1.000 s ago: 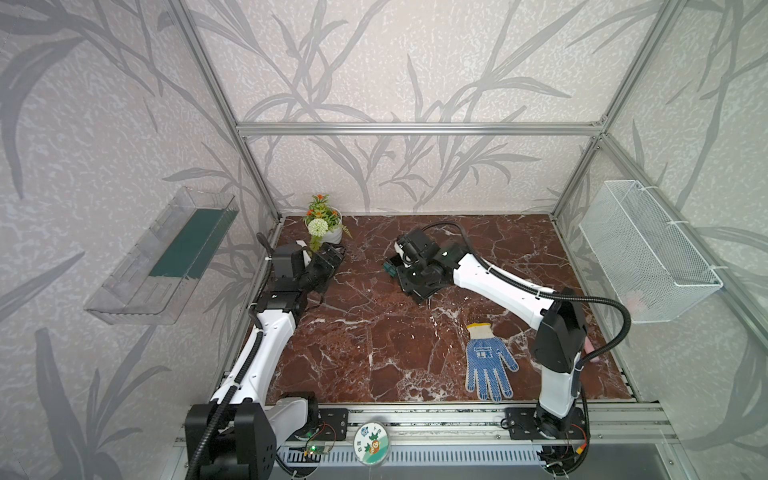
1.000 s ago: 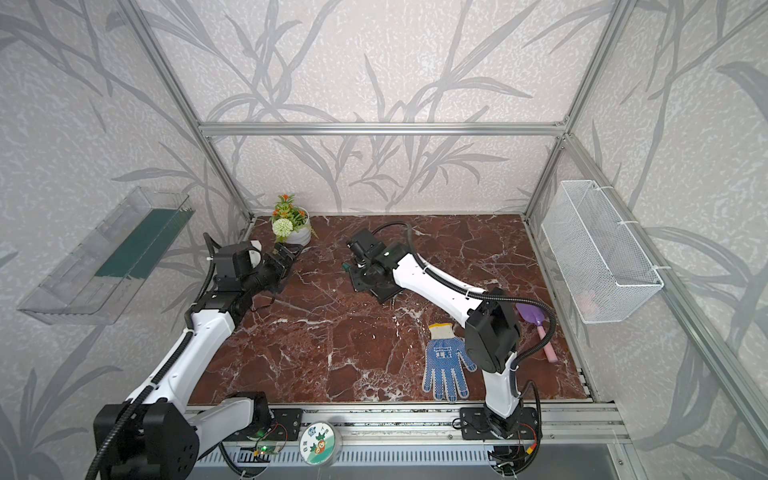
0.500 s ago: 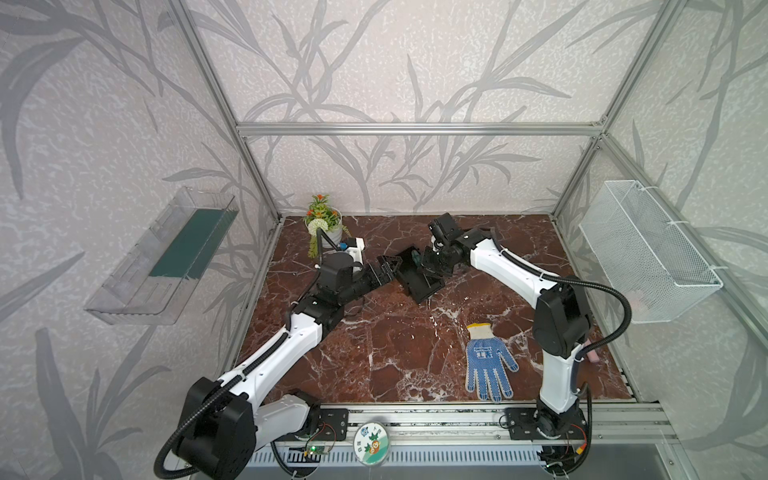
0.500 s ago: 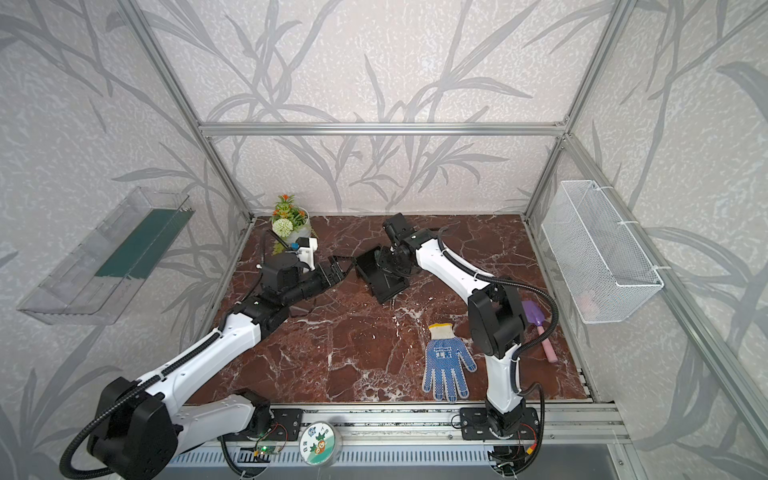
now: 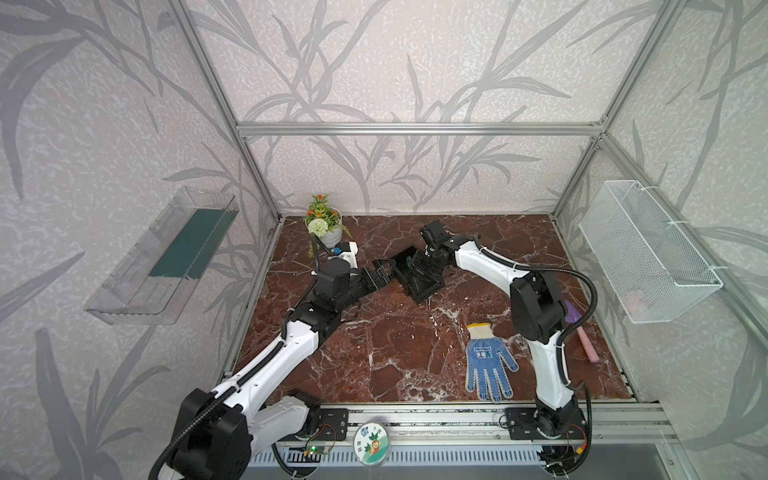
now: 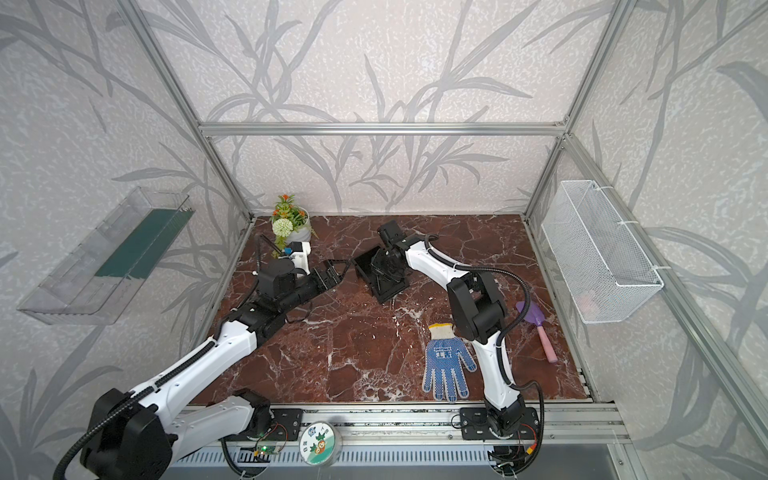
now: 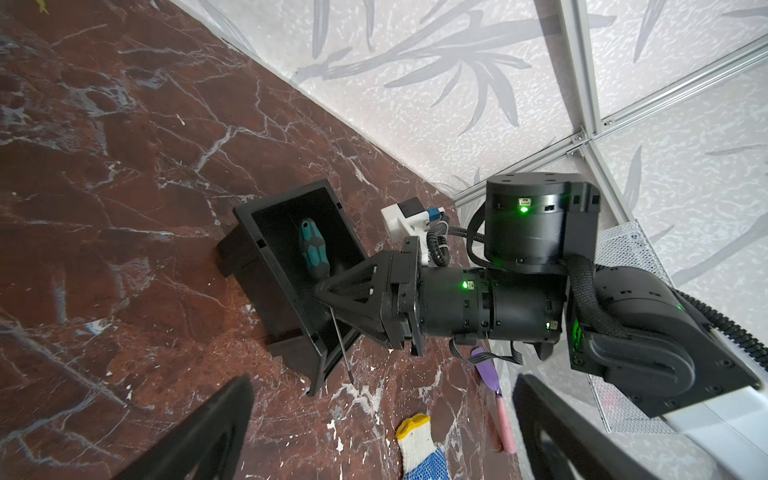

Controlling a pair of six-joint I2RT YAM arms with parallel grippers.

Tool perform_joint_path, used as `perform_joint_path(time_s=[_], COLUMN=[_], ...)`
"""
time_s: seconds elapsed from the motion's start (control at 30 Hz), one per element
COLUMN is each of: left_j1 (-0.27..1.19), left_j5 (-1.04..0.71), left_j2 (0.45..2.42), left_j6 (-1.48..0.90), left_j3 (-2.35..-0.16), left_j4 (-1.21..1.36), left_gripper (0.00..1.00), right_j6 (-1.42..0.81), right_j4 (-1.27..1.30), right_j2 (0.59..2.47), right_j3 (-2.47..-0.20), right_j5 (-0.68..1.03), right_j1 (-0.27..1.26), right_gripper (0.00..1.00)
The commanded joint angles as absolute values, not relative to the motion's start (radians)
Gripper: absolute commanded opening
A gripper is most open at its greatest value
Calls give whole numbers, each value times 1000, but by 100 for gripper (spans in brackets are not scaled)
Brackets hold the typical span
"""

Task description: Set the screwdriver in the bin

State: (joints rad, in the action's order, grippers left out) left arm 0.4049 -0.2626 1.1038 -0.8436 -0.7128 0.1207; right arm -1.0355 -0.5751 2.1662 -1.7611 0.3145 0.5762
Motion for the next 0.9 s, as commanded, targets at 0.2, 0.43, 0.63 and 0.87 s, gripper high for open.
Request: perform_joint_path(time_s=[0.2, 0.43, 0.63, 0.87], left_j1=[405, 403, 401, 383], left_j5=[-250, -232, -216, -159], left_j2=[1109, 1092, 1086, 1083], left_j6=[-797, -781, -772, -730], left_j3=[-749, -743, -733, -754], left_j4=[59, 17, -15, -80], left_gripper=[99, 99, 99, 99], right_j6=[-1003, -1006, -994, -938], right_j4=[-375, -292, -230, -177], right_j2=[2255, 2244, 2172, 2021], right_j3=[-1801, -1762, -1707, -1611], right_j5=[311, 304, 311, 328], right_j1=[551, 550, 552, 551], right_gripper=[22, 40, 47, 52])
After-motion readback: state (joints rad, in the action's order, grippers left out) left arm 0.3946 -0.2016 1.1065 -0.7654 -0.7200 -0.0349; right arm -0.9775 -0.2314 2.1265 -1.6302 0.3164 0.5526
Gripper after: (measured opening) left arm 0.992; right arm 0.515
